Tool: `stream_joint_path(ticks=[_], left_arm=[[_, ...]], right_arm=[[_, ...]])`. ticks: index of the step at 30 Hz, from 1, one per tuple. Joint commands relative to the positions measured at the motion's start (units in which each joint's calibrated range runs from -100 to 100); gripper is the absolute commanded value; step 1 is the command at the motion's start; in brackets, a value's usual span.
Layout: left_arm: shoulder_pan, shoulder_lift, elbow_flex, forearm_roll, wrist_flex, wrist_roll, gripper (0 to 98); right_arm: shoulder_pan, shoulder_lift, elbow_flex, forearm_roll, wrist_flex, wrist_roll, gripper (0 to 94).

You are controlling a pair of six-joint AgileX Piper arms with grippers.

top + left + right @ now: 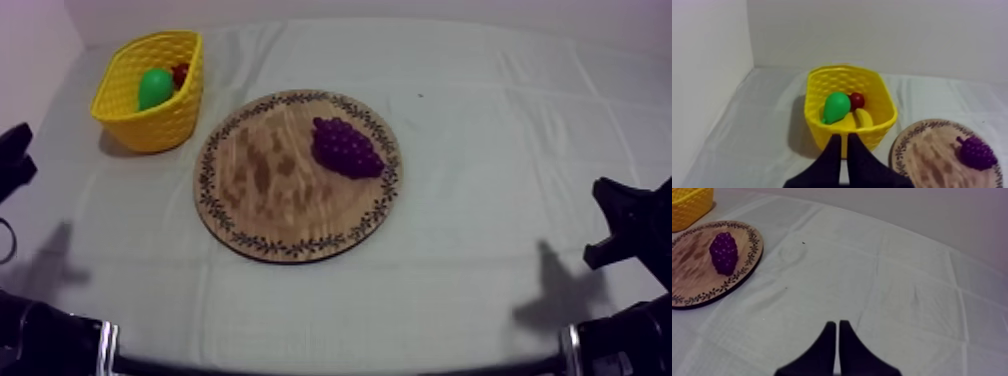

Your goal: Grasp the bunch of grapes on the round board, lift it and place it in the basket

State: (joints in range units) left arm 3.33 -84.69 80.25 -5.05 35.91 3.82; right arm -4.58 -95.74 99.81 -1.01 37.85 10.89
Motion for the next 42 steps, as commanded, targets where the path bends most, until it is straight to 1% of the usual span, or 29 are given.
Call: stream_joint_path(ticks=[1, 3, 6, 10, 16, 19, 23, 30, 35, 39, 42], left_arm=[[1.25, 5.22, -10.02, -0.3, 2.52, 1.2, 3.8], [2.51, 8.84, -15.21, -0.63, 4.46, 2.13, 3.0], [5.26, 14.9, -22.97, -2.26, 7.08, 4.87, 2.0], [9.23, 23.62, -32.94, -5.17, 10.84, 9.17, 1.8], [13.8, 35.9, -42.26, -9.99, 13.71, 15.17, 1.1], [15.59, 41.54, -46.15, -11.41, 15.77, 17.36, 0.5], [17.97, 48.66, -52.3, -12.02, 20.44, 19.36, 0.2], [22.34, 59.8, -60.93, -12.13, 28.06, 22.02, 0.1], [26.28, 67.15, -66.13, -12.53, 32.93, 24.99, 0.1], [28.8, 72.41, -69.65, -12.3, 35.33, 26.8, 0.0], [30.03, 76.09, -72.26, -11.76, 37.1, 27.65, 0.0]], right_arm=[[-0.02, -0.01, -0.03, 0.01, -0.03, 0.02, 0.4], [-0.02, -0.01, -0.03, 0.01, -0.03, 0.02, 0.4], [-0.02, -0.01, -0.03, 0.01, -0.03, 0.04, 0.4], [-0.02, -0.01, -0.03, 0.01, -0.03, 0.06, 0.4], [-0.02, -0.01, -0.03, 0.01, -0.03, 0.07, 0.4], [-0.02, -0.01, -0.03, 0.01, -0.03, 0.05, 0.4], [-0.02, -0.01, -0.03, 0.01, -0.03, 0.07, 0.4], [-0.02, -0.01, -0.03, 0.01, -0.03, 0.07, 0.4], [-0.02, -0.01, -0.03, 0.01, -0.03, 0.07, 0.4], [-0.02, -0.01, -0.03, 0.01, -0.03, 0.07, 0.4], [-0.02, -0.01, -0.03, 0.01, -0.03, 0.07, 0.4]])
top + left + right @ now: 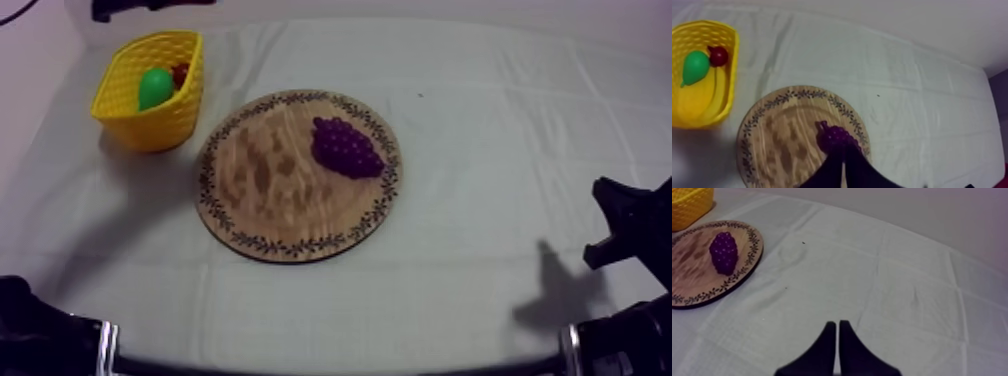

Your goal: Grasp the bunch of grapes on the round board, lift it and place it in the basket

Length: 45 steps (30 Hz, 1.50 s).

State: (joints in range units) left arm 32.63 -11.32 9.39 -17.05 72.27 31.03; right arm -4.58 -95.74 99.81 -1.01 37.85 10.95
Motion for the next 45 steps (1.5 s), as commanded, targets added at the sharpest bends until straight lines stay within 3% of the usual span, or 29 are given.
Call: stream_joint_path(ticks=[1, 8, 11, 13, 17, 20, 24, 32, 45], left_arm=[[1.01, 3.86, -2.12, 0.51, 1.21, 0.58, 0.0], [2.43, 10.87, -5.29, 1.66, 2.79, 1.99, 0.3], [2.94, 13.31, -6.68, 1.87, 3.55, 3.02, 5.5], [3.24, 14.67, -7.5, 1.94, 4.06, 4.42, 14.9], [3.86, 16.65, -8.17, 2.7, 4.39, 7.9, 45.9], [4.01, 17.96, -7.74, 5.39, 3.7, 9.95, 75.2], [3.97, 20.13, -6.53, 7.89, 2.99, 10.48, 91.4], [4.36, 26.54, -6.08, 9.33, 4.29, 10.36, 96.2], [3.63, 40.58, -15.77, 10.73, 5.71, 13.08, 96.2]], right_arm=[[-0.02, -0.01, -0.03, 0.01, -0.03, 0.01, 0.4], [-0.02, -0.01, -0.03, 0.01, -0.03, 0.01, 0.4], [-0.02, -0.01, -0.03, 0.01, -0.03, 0.01, 0.4], [-0.02, -0.01, -0.03, 0.01, -0.03, 0.01, 0.4], [-0.02, -0.01, -0.03, 0.01, -0.03, 0.01, 0.4], [-0.02, -0.01, -0.03, 0.01, -0.03, 0.01, 0.4], [-0.02, -0.01, -0.03, 0.01, -0.03, 0.01, 0.4], [-0.02, -0.01, -0.03, 0.01, -0.03, -0.01, 0.4], [-0.02, -0.01, -0.03, 0.01, -0.03, 0.01, 0.4]])
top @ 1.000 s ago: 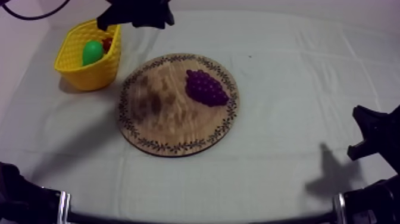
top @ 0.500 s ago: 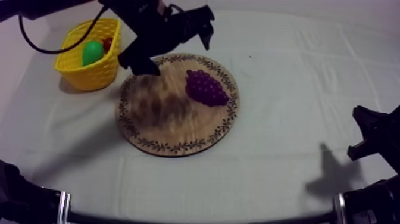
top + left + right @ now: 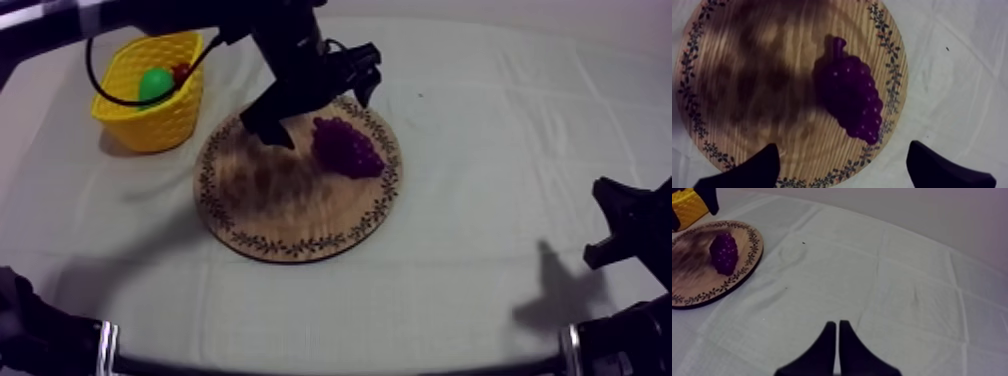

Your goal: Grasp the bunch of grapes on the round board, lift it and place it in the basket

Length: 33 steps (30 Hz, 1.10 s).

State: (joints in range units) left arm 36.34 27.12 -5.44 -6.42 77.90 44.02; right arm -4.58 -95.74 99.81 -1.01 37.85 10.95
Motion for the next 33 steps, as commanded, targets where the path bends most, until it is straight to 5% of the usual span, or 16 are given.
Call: stream_joint_path(ticks=[1, 10, 33], left_arm=[[-0.11, 3.33, -1.74, 0.17, 0.18, 0.21, 96.2], [-0.11, 14.44, -12.78, 0.91, 4.58, 0.22, 96.1], [-3.81, 32.19, -34.95, 6.87, 21.18, -8.27, 93.2]], right_arm=[[-0.02, -0.01, -0.03, 0.01, -0.03, 0.01, 0.4], [-0.02, -0.01, -0.03, 0.01, -0.03, 0.01, 0.4], [-0.02, -0.01, -0.03, 0.01, -0.03, 0.01, 0.4]])
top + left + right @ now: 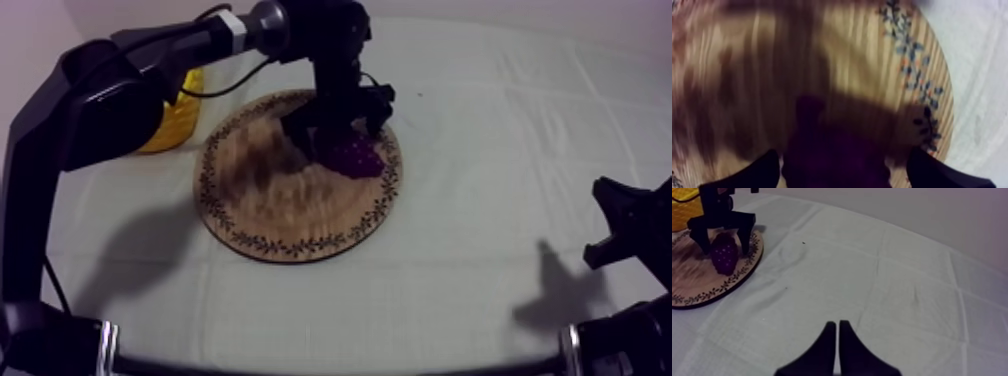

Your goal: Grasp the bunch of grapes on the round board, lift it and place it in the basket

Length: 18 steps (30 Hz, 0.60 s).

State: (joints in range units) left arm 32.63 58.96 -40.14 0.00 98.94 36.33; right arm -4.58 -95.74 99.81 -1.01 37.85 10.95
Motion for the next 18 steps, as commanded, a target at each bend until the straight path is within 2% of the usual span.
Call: stream_joint_path(ticks=[1, 10, 15, 18], left_arm=[[-0.23, 0.63, -0.52, 0.68, 0.25, -0.97, 91.2], [-0.35, 1.74, -1.1, 1.35, 0.48, -3.43, 65.4], [0.06, 1.06, -0.49, 0.44, 0.04, -3.5, 49.6], [0.23, -0.36, 0.85, -0.28, -0.86, -3.59, 44.1]], right_arm=[[-0.02, -0.01, -0.03, 0.01, -0.03, 0.01, 0.4], [-0.02, -0.01, -0.03, 0.01, -0.03, 0.01, 0.4], [-0.02, -0.01, -0.03, 0.01, -0.03, 0.01, 0.4], [-0.02, -0.01, -0.03, 0.01, -0.03, 0.01, 0.4]])
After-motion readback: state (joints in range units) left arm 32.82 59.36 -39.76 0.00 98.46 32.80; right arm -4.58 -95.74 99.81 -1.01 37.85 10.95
